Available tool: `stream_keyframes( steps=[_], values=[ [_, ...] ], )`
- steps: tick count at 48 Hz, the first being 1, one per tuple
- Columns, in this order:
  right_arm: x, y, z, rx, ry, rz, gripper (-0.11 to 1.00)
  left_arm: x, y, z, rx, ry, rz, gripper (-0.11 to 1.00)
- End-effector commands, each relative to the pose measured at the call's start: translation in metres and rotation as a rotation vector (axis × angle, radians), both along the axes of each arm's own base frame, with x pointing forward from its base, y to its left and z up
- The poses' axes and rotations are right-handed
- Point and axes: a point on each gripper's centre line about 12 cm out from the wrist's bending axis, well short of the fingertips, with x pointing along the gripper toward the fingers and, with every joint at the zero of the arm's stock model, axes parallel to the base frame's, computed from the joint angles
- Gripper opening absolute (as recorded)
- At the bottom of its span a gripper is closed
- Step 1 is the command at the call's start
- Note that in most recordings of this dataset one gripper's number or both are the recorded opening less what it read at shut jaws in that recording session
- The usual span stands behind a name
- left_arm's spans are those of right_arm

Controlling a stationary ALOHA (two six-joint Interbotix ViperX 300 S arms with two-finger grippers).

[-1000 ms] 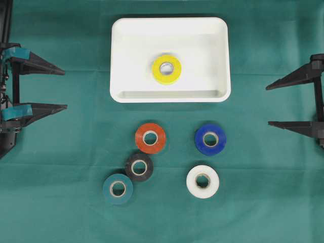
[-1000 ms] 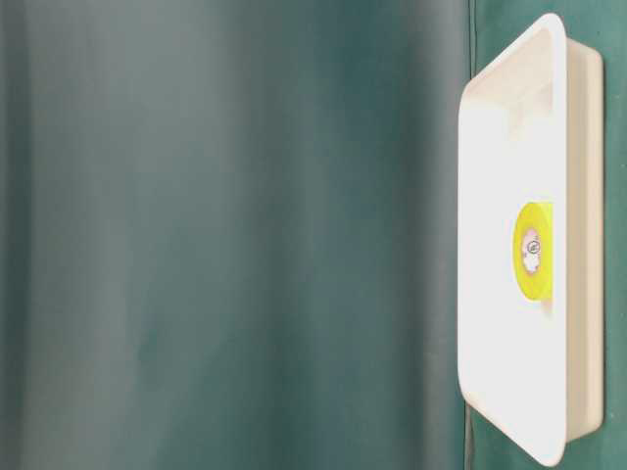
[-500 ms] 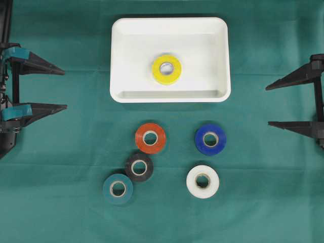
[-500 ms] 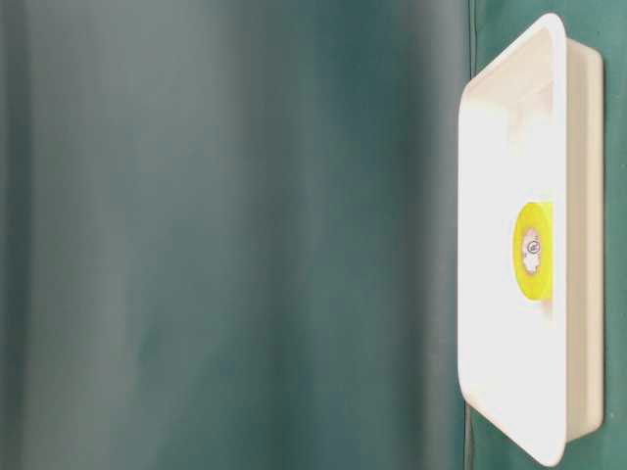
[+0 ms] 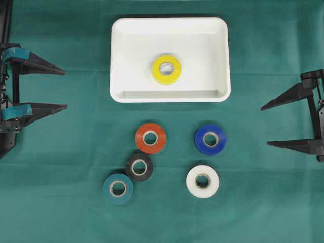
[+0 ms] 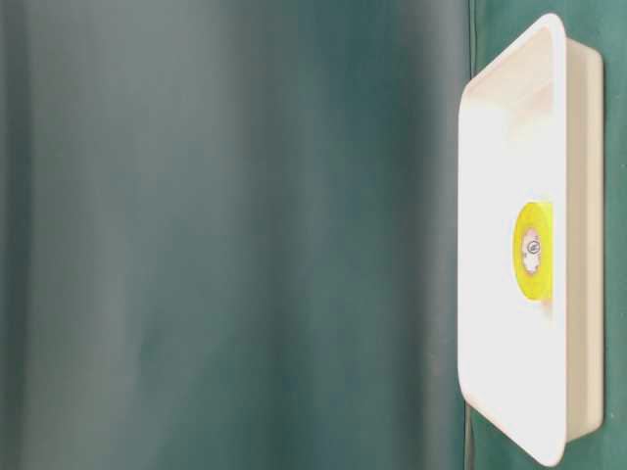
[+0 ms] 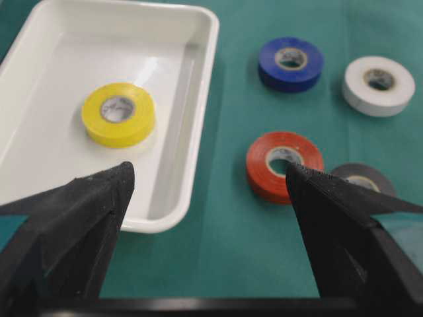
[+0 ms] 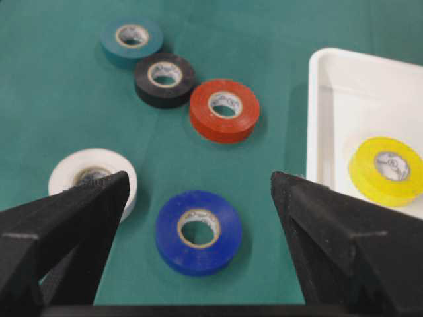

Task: Pick up the tape from a random location and place it into the white case.
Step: 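Move the right gripper open toward the black tape roll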

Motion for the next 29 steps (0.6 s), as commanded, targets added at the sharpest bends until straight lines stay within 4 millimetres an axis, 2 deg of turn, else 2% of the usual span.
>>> stream_keyframes(
  steps=[1,13,29],
  values=[
    [0.005,0.001,0.01,0.007,-0.022,-0.001,0.9,0.002,0.0,0.004,-0.002,-0.013,-0.001,0.96],
    [0.021,0.004,0.012,0.01,-0.044,0.008,0.9,0.003,0.0,0.005,-0.003,-0.016,-0.001,0.96],
    [0.065,0.02,0.015,0.008,-0.025,0.047,0.9,0.005,0.0,0.004,-0.007,-0.019,0.0,0.96]
  ],
)
